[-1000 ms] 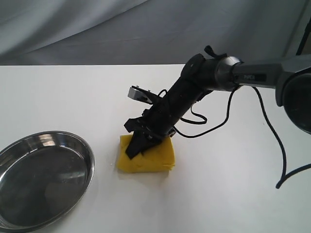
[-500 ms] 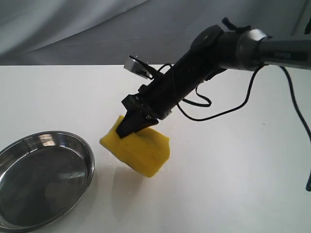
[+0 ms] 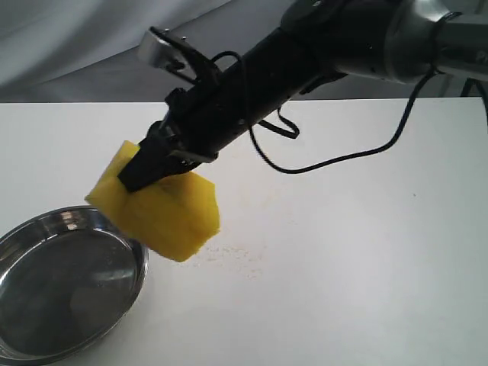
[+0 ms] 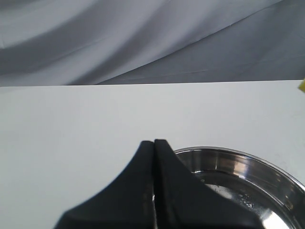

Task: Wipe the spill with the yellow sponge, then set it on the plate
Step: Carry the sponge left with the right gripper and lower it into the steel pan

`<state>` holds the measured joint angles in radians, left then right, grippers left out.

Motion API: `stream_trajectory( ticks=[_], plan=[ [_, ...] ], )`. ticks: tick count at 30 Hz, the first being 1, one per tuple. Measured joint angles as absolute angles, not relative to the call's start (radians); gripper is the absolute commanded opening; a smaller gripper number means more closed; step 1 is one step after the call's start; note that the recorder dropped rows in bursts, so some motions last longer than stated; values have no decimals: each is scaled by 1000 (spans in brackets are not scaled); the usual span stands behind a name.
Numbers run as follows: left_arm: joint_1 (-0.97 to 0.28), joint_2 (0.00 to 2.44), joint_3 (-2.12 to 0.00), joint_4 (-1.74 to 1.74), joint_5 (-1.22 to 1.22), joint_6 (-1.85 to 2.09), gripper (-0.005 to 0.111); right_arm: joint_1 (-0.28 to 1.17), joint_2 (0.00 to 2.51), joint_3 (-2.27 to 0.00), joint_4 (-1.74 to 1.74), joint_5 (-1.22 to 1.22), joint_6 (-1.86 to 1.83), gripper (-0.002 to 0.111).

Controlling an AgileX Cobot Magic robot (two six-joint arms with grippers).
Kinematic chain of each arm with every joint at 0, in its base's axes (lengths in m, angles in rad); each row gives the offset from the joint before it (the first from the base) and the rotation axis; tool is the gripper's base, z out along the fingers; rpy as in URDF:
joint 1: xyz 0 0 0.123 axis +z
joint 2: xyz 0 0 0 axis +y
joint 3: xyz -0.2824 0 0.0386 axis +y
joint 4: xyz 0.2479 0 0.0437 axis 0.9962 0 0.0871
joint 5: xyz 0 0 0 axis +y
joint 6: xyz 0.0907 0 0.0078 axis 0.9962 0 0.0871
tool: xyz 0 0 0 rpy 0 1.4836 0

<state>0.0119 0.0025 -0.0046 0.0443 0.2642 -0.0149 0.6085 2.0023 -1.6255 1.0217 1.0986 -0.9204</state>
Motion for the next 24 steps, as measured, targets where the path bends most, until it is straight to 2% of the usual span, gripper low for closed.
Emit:
stream_trajectory(
  ticks=[7, 13, 15, 24],
  plan=[
    [12, 2, -5, 44, 264, -15, 0, 866, 2011, -1626, 804, 659, -888, 0],
    [12, 2, -5, 44, 264, -15, 0, 927, 2096, -1675, 802, 591, -866, 0],
    [12, 2, -5, 44, 264, -15, 0, 935, 2135, -1713, 802, 591, -850, 4],
    [12, 2, -5, 44, 264, -15, 0, 940, 2251, -1836, 733, 602, -777, 48]
  ],
)
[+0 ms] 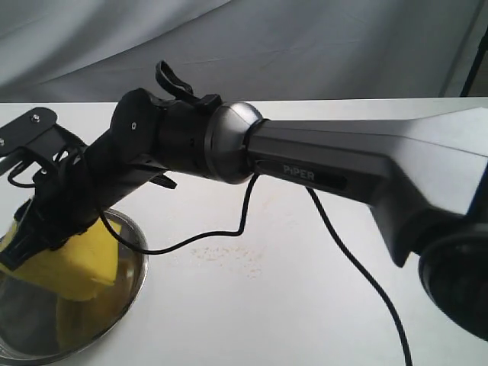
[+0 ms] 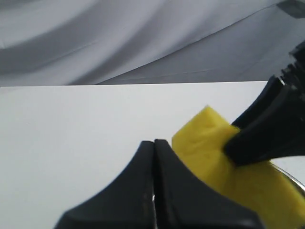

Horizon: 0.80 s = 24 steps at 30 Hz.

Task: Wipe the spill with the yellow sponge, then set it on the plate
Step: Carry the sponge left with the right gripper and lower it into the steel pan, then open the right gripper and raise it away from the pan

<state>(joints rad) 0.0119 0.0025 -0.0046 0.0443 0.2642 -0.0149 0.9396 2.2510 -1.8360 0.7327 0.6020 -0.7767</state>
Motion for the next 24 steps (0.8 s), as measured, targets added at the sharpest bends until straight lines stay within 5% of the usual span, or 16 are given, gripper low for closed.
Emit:
stream_trajectory(
  ticks=[6, 12, 17, 24],
  plan=[
    [12, 2, -5, 44, 264, -15, 0, 940, 2266, -1836, 639, 663, -721, 68],
    [12, 2, -5, 44, 264, -15, 0, 940, 2264, -1836, 621, 678, -684, 69],
    [12, 2, -5, 44, 264, -15, 0, 936, 2220, -1836, 566, 695, -610, 48],
    [12, 2, -5, 44, 264, -15, 0, 878, 2152, -1843, 449, 844, -514, 4]
  ],
)
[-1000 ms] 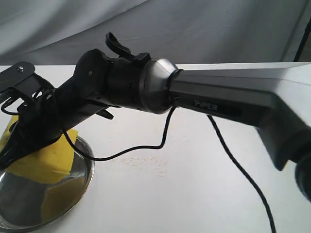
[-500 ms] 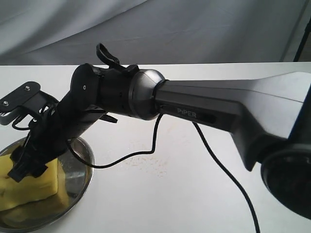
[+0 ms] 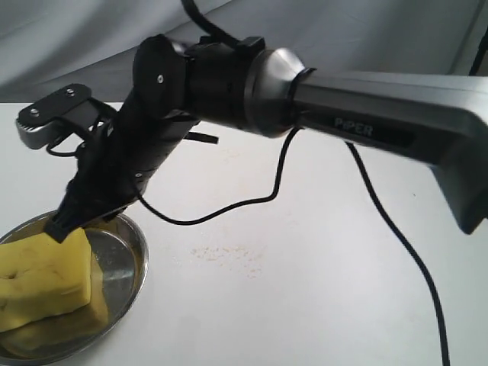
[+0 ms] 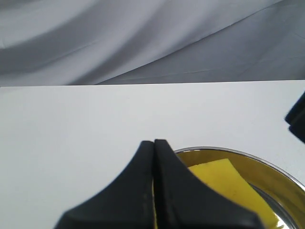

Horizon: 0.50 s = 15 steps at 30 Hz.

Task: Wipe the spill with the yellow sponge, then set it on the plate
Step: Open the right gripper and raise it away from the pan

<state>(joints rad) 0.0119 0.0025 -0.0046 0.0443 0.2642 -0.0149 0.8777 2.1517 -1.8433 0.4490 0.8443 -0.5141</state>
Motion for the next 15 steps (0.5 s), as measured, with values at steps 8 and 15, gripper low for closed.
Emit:
stream_trajectory(
  ticks=[8, 15],
  plan=[
    [12, 2, -5, 44, 264, -15, 0, 728, 2141, -1843, 381, 1162, -464, 0],
    [12, 2, -5, 44, 264, -15, 0, 537, 2127, -1805, 297, 1207, -325, 0]
  ],
)
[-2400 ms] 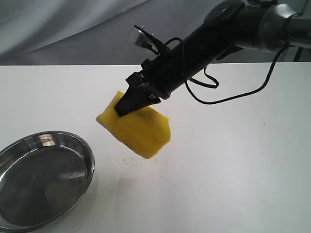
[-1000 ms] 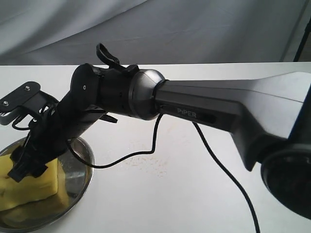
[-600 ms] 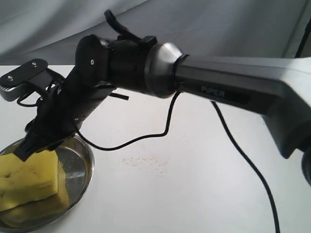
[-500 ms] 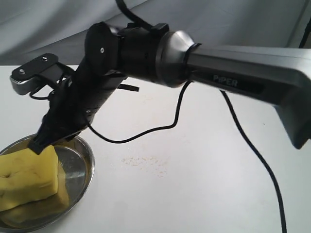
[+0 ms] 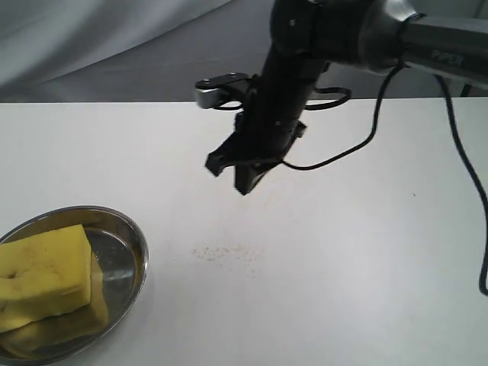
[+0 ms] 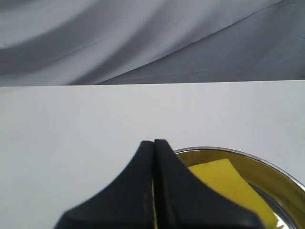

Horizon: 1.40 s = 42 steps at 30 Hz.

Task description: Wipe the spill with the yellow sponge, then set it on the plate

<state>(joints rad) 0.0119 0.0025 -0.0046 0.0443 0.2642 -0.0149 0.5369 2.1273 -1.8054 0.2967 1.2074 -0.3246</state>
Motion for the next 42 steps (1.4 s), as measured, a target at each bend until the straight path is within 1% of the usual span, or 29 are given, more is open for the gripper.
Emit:
stream_trajectory(
  ticks=[5, 14, 19, 22, 29, 42],
  plan=[
    [12, 2, -5, 44, 264, -15, 0, 417, 2040, -1634, 253, 1195, -264, 0],
    [12, 2, -5, 44, 264, -15, 0, 177, 1755, -1273, 224, 1001, -238, 0],
    [12, 2, -5, 44, 264, -15, 0, 78, 1623, -1096, 217, 915, -186, 0],
    [12, 2, -5, 44, 264, -15, 0, 53, 1522, -991, 217, 847, -162, 0],
    [12, 2, -5, 44, 264, -15, 0, 51, 1253, -760, 215, 681, -144, 0],
    [12, 2, -5, 44, 264, -15, 0, 51, 721, -569, 221, 640, -109, 0]
  ],
)
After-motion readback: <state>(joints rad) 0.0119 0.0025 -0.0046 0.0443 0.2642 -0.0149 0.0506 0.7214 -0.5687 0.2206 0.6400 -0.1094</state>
